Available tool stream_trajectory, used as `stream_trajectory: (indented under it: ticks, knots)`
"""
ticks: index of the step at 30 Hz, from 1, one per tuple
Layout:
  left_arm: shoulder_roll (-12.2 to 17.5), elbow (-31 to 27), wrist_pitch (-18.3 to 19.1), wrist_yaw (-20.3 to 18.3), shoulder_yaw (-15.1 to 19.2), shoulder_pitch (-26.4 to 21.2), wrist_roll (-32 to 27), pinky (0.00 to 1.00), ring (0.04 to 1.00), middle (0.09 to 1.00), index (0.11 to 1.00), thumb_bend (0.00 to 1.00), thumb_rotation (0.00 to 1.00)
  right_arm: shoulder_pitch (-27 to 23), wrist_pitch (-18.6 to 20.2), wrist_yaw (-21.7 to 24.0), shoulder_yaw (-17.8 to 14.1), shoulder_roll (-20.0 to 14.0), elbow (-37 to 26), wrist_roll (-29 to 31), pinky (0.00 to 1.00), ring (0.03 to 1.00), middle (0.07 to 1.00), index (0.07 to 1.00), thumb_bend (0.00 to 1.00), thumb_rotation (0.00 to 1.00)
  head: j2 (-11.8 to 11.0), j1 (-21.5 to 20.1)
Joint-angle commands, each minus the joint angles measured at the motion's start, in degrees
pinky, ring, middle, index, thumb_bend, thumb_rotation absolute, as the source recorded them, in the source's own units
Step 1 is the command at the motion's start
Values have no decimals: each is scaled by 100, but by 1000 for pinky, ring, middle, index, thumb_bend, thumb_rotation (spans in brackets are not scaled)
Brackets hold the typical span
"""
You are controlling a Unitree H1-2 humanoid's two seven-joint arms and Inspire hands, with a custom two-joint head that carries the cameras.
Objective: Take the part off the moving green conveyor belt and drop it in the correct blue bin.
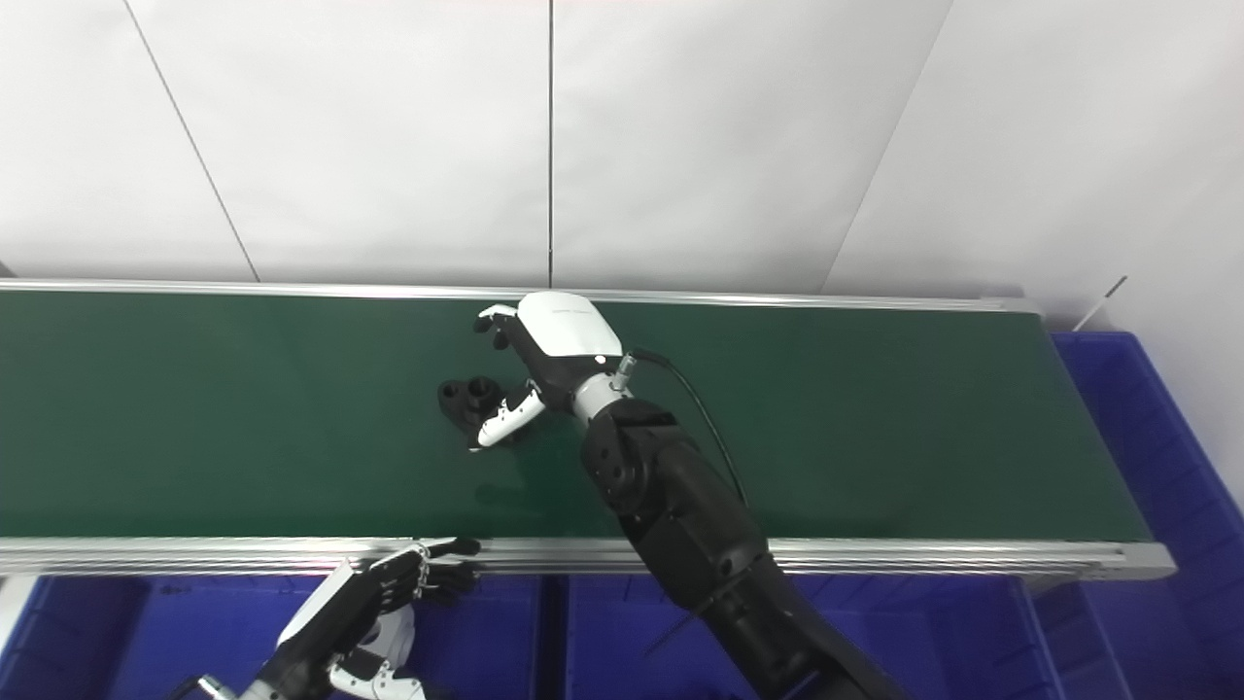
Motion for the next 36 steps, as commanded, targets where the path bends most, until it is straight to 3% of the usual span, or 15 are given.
stream_trajectory:
  ticks: [1, 9, 17, 25, 27, 31, 33, 34, 35, 36]
  knots:
    - [19, -136, -187, 103, -13, -72, 11, 673, 727, 772, 806, 905, 288, -302, 97, -47, 18, 84, -72, -86, 633, 692, 729, 799, 889, 300, 25, -10]
    - [29, -207, -187, 140, -58, -58, 24, 675, 734, 777, 807, 905, 294, -272, 80, 48, 99, 62, -20, -138, 636, 687, 722, 801, 870, 285, 70, 6]
    - [18, -278, -189, 136, -69, -39, -6, 684, 736, 781, 806, 908, 292, -193, 54, 15, 238, -128, 131, -375, 517, 629, 695, 761, 841, 221, 125, -6]
    - [-25, -286, -188, 28, -32, -21, -130, 721, 767, 797, 805, 920, 282, -90, 254, 236, 223, -434, 19, -503, 499, 621, 694, 770, 823, 133, 188, -23]
    - [-26, -284, -188, 2, -28, -26, -157, 729, 782, 806, 808, 916, 287, -69, 375, 349, 204, -500, -50, -562, 499, 628, 696, 778, 839, 130, 188, -23]
    - [-46, -300, -188, 5, -10, -32, -162, 728, 780, 804, 803, 918, 274, -39, 577, 554, 262, -675, -237, -766, 472, 618, 703, 750, 842, 214, 242, -39]
    - [-48, -314, -188, 1, -4, -35, -155, 733, 779, 803, 802, 919, 274, 3, 607, 611, 237, -721, -319, -797, 476, 624, 719, 751, 835, 198, 266, -35]
    - [-51, -320, -188, 10, 0, -34, -147, 731, 775, 800, 802, 918, 276, 30, 616, 612, 218, -734, -348, -802, 445, 582, 691, 726, 818, 139, 266, -35]
    - [-54, -326, -188, 11, 6, -35, -146, 726, 769, 797, 802, 913, 278, 58, 579, 583, 205, -754, -360, -795, 307, 398, 496, 602, 597, 29, 286, -31]
    - [-56, -331, -188, 10, 13, -38, -153, 725, 767, 794, 802, 910, 278, 97, 519, 546, 179, -772, -378, -750, 242, 318, 468, 541, 554, 11, 317, -36]
